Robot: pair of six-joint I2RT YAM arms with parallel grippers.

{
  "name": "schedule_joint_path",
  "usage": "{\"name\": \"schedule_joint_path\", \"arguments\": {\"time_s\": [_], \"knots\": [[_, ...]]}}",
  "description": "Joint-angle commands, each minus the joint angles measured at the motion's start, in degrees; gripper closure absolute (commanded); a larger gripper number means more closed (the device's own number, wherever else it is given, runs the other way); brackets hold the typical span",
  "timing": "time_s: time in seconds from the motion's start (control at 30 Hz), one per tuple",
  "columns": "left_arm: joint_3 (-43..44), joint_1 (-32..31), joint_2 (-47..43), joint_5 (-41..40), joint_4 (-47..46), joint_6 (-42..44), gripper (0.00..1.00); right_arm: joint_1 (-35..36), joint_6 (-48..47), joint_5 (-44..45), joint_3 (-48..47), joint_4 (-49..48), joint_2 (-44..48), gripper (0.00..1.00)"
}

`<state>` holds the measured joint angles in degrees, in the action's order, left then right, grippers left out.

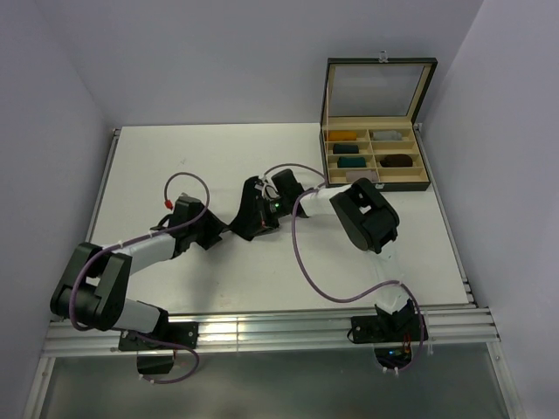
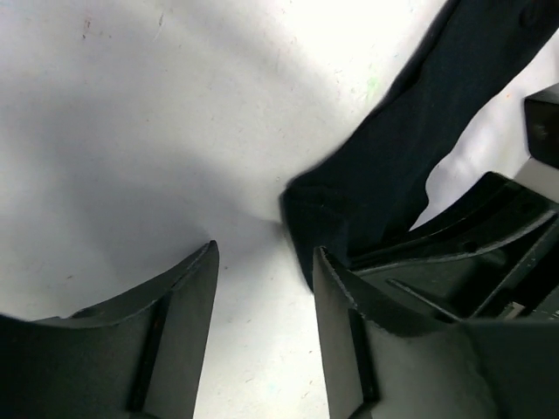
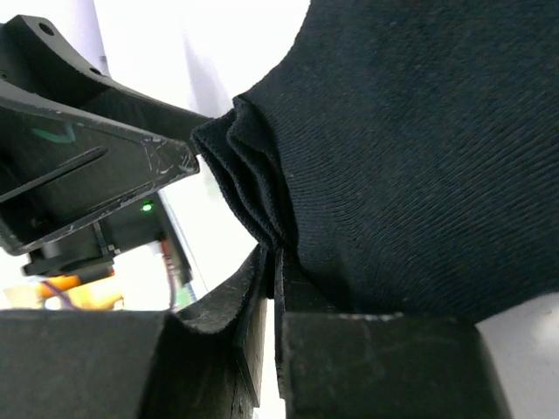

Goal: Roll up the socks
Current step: Roll the sock at the center of the board.

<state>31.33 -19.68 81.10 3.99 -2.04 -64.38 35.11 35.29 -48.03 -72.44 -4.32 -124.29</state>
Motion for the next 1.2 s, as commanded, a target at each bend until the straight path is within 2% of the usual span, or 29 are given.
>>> {"name": "schedule_joint_path", "arguments": {"time_s": [0.0,0.1,0.4,0.57,0.87,0.9,0.97,1.0,1.07,1.1,1.17], "knots": [[-0.4,0.08,1.06,-0.74,-4.72,0.74,0.49,-0.57,3.29,-0.92,0.11,1.5,-2.89,1.0],[0.39,0.08,3.61,-0.04,-5.6,0.92,0.53,-0.92,5.05,-1.54,0.02,0.98,-3.41,1.0],[2.42,-0.27,8.72,1.11,-5.87,1.54,0.55,-1.36,6.55,-2.42,-0.42,0.1,-4.03,1.0],[3.21,-0.53,10.13,-0.82,-2.45,1.71,0.57,-1.36,6.9,-2.68,-0.59,-0.25,-4.03,1.0],[6.63,-2.46,12.93,-3.81,5.12,2.77,0.74,-1.36,7.17,-1.98,-0.77,0.09,-3.77,1.0],[6.81,-2.55,13.2,-3.73,6.08,2.77,0.79,-1.45,6.82,-1.72,-0.77,0.53,-3.59,1.0],[7.42,-2.82,14.17,-5.74,7.48,2.94,0.84,-1.36,5.94,-0.14,-0.77,2.02,-2.89,0.94],[8.12,-2.9,14.43,-6.27,8.88,3.03,0.88,-1.36,4.02,0.82,-0.86,3.08,-1.67,0.89],[8.92,-3.26,15.4,-7.06,10.3,3.73,0.9,-1.1,1.9,3.11,-0.77,5.97,0.0,0.82],[9.62,-3.43,15.66,-7.41,10.91,3.91,0.93,-1.01,-0.37,5.64,-0.77,6.94,1.14,0.75],[10.5,-3.78,16.19,-7.94,12.24,4.61,0.95,-0.4,-4.15,8.38,-0.59,9.66,4.74,0.7]]}}
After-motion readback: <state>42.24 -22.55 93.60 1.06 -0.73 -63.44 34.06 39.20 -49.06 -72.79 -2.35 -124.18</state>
